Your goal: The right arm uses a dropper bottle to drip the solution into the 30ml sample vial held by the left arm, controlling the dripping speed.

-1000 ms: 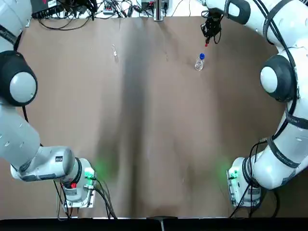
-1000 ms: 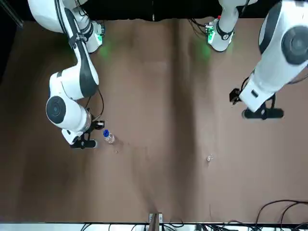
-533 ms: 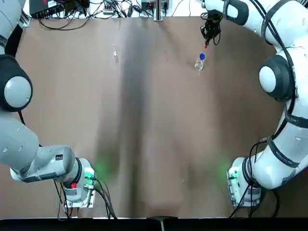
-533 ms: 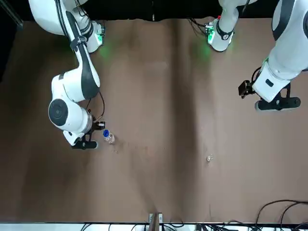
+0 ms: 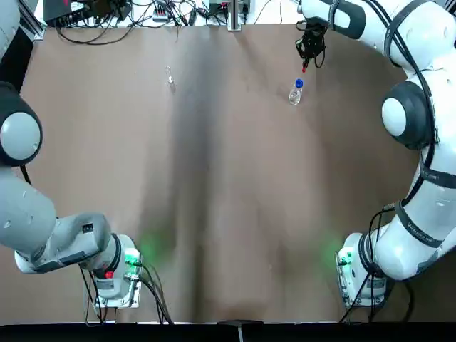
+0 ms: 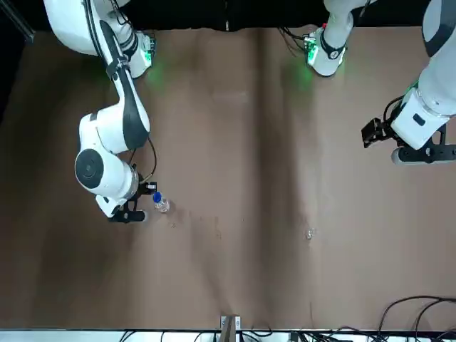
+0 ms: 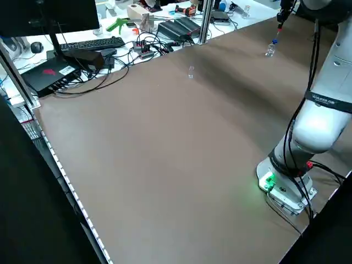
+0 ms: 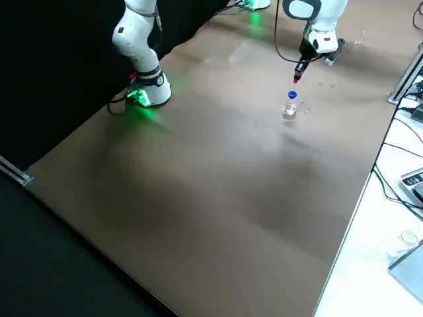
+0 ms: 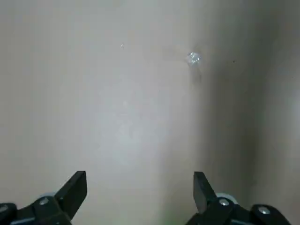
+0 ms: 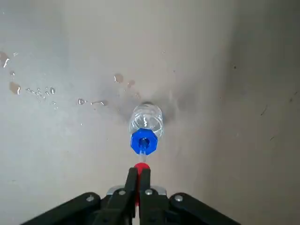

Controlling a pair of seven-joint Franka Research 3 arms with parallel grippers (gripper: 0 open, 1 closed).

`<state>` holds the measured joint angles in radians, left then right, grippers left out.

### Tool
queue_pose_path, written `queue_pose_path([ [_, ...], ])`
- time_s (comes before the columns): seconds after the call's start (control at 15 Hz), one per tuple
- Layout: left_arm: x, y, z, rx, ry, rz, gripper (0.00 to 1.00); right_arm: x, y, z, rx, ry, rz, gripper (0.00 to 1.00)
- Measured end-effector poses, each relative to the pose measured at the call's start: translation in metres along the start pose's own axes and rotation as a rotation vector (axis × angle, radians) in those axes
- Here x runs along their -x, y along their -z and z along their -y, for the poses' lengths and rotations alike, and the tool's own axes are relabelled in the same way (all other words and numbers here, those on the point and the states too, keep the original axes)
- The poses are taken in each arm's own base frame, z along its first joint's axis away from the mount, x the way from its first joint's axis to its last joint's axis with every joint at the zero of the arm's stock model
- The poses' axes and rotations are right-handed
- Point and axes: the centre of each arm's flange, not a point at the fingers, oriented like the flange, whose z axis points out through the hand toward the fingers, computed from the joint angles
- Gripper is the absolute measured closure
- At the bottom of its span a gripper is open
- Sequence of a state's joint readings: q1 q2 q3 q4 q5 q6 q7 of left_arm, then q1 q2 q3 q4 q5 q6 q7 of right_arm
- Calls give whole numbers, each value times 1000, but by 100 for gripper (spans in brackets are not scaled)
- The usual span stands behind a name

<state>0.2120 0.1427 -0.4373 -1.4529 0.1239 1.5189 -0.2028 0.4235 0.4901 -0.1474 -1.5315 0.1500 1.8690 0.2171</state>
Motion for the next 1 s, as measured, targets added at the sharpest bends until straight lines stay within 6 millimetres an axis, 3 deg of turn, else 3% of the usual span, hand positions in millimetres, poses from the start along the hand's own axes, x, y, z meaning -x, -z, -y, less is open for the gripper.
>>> queue_pose_path([
  [0.27,6,-6,-12,-6,-11,-52,0,-1,-4,0,2,0,5,96],
  [0.8,5,-8,1,20,25,-41,0,-7,-23,0,10,-2,15,93],
  [1.0,15,3,18,72,46,-22,0,-7,-24,0,10,-1,15,69],
])
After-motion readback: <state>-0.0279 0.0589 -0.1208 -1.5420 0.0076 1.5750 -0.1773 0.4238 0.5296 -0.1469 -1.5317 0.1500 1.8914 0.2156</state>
